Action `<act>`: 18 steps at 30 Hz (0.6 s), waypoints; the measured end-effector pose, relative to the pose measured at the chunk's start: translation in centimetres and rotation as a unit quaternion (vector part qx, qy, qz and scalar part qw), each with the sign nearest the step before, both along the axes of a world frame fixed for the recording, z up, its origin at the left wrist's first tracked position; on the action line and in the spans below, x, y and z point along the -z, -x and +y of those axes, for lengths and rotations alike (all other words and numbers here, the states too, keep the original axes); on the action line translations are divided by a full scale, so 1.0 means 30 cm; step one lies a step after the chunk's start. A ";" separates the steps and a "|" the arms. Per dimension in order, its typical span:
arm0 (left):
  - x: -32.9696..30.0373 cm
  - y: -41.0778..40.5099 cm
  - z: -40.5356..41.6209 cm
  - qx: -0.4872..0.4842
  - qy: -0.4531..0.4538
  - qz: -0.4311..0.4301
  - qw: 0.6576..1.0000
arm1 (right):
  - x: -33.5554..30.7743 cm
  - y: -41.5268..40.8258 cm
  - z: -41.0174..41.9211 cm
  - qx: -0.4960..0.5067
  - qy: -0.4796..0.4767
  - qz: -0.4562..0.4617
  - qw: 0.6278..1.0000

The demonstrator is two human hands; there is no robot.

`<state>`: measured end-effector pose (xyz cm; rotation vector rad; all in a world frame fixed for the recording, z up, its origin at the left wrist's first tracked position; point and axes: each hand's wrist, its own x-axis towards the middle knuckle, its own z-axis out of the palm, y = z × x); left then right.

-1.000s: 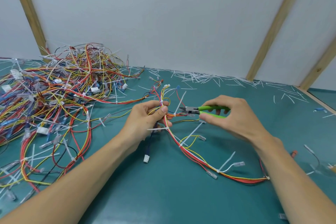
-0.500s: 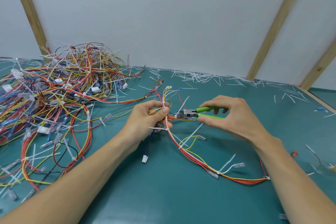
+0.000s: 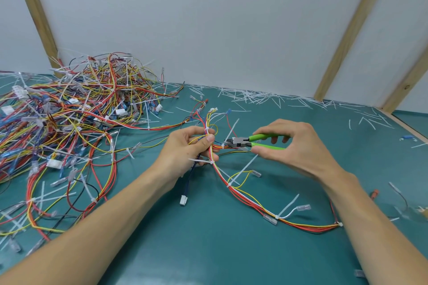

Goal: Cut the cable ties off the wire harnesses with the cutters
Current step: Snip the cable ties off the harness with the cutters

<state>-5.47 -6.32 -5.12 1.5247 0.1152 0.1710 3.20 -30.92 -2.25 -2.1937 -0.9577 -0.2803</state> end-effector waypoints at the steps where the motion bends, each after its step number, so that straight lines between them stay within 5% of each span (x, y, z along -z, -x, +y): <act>1: -0.001 0.000 0.000 0.001 -0.002 0.000 1.000 | 0.000 0.001 0.003 0.000 0.000 -0.001 1.000; 18: -0.005 0.009 -0.011 -0.001 -0.002 0.008 1.000 | -0.018 0.027 0.015 0.007 0.027 0.029 0.999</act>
